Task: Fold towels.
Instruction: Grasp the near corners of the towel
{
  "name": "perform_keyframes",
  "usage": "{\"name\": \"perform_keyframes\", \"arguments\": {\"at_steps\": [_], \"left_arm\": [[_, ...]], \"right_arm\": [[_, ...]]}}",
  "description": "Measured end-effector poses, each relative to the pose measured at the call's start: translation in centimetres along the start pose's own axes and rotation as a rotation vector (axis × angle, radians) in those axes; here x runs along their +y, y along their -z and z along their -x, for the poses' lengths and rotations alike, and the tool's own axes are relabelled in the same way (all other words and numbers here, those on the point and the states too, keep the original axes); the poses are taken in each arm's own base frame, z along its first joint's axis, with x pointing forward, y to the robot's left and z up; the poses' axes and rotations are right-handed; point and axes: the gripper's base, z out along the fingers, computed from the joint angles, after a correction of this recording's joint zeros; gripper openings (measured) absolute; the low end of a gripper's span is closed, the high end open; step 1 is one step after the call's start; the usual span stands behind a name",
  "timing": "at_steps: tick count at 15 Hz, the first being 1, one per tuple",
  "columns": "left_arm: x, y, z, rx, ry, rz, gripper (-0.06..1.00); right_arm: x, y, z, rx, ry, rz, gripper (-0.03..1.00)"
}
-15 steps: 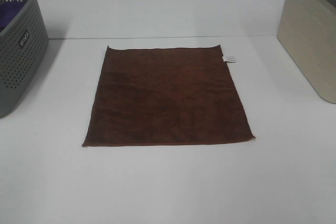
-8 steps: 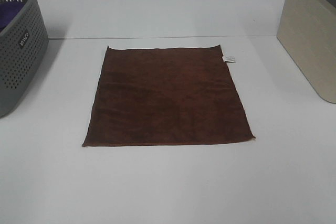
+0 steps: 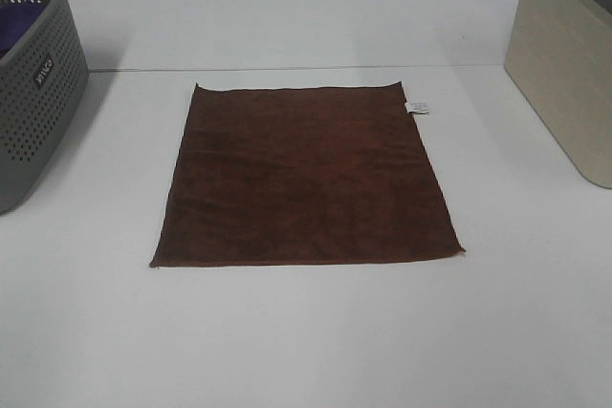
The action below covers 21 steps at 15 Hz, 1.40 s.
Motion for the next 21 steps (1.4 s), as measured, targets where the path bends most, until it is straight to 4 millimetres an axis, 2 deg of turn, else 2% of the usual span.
{"name": "perform_keyframes", "arguments": {"at_steps": [18, 21], "left_arm": [[0.00, 0.00, 0.00, 0.000, 0.000, 0.000, 0.71], [0.50, 0.25, 0.58, -0.051, -0.029, 0.057, 0.71]], "right_arm": [[0.00, 0.00, 0.00, 0.000, 0.000, 0.000, 0.83], [-0.03, -0.10, 0.42, 0.003, -0.001, 0.000, 0.81]]}}
